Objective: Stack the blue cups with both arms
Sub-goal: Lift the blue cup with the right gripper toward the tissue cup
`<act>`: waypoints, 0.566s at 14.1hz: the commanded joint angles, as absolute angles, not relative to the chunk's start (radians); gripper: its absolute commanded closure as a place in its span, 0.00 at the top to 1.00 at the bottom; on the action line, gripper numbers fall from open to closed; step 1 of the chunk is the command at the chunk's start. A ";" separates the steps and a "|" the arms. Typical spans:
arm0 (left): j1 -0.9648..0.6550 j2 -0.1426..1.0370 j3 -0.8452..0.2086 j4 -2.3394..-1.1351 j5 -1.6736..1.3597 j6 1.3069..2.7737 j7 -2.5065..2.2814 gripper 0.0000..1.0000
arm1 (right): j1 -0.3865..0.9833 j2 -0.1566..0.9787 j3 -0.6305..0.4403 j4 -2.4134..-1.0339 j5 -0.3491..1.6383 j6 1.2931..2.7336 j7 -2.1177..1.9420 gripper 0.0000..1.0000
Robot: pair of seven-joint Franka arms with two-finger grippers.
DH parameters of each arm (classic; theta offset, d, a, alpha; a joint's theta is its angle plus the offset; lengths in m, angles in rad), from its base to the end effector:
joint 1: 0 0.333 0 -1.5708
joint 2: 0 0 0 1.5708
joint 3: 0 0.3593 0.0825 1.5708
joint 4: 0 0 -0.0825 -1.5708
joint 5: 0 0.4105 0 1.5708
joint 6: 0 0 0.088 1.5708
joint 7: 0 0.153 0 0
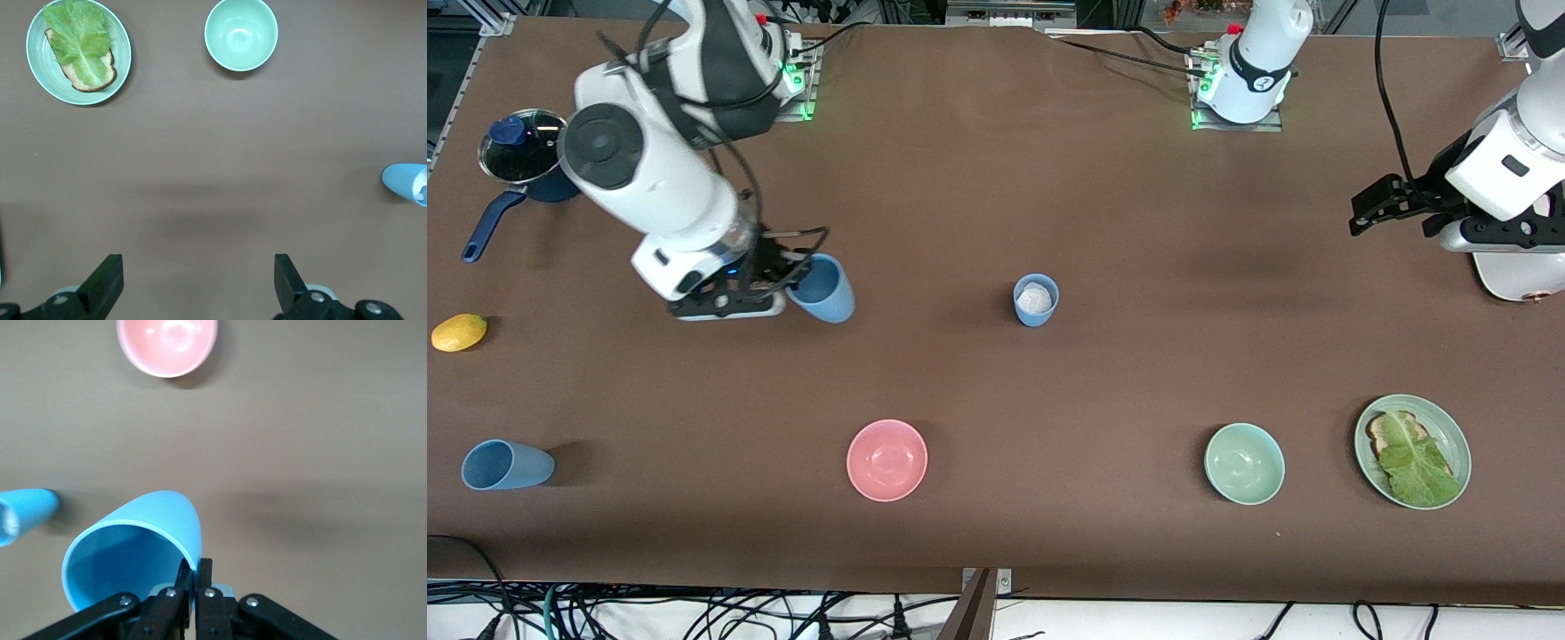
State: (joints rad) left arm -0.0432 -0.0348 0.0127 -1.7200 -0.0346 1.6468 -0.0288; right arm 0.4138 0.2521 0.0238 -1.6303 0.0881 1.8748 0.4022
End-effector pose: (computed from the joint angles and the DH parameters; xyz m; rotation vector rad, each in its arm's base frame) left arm 0.5688 -0.0223 0.5739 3.1073 0.0024 -0.0613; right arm 0.6052 0.2934 0.4599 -3.0618 -0.0122 0.0667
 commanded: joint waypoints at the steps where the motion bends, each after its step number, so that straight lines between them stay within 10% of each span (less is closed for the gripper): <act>1: -0.031 -0.049 0.011 -1.727 -0.041 1.637 0.012 1.00 | 0.544 0.349 0.014 -1.498 0.109 1.851 0.598 0.00; 8: 0.027 -0.049 -0.034 -1.735 -0.041 1.625 0.020 1.00 | 0.797 0.598 0.011 -1.198 0.098 1.903 0.984 0.00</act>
State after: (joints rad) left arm -0.0035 -0.0347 0.0006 -1.7221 -0.0346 1.6342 -0.0067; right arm 0.7440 0.5055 0.0258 -1.3209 0.0964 1.8916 0.9044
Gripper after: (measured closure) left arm 0.000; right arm 0.956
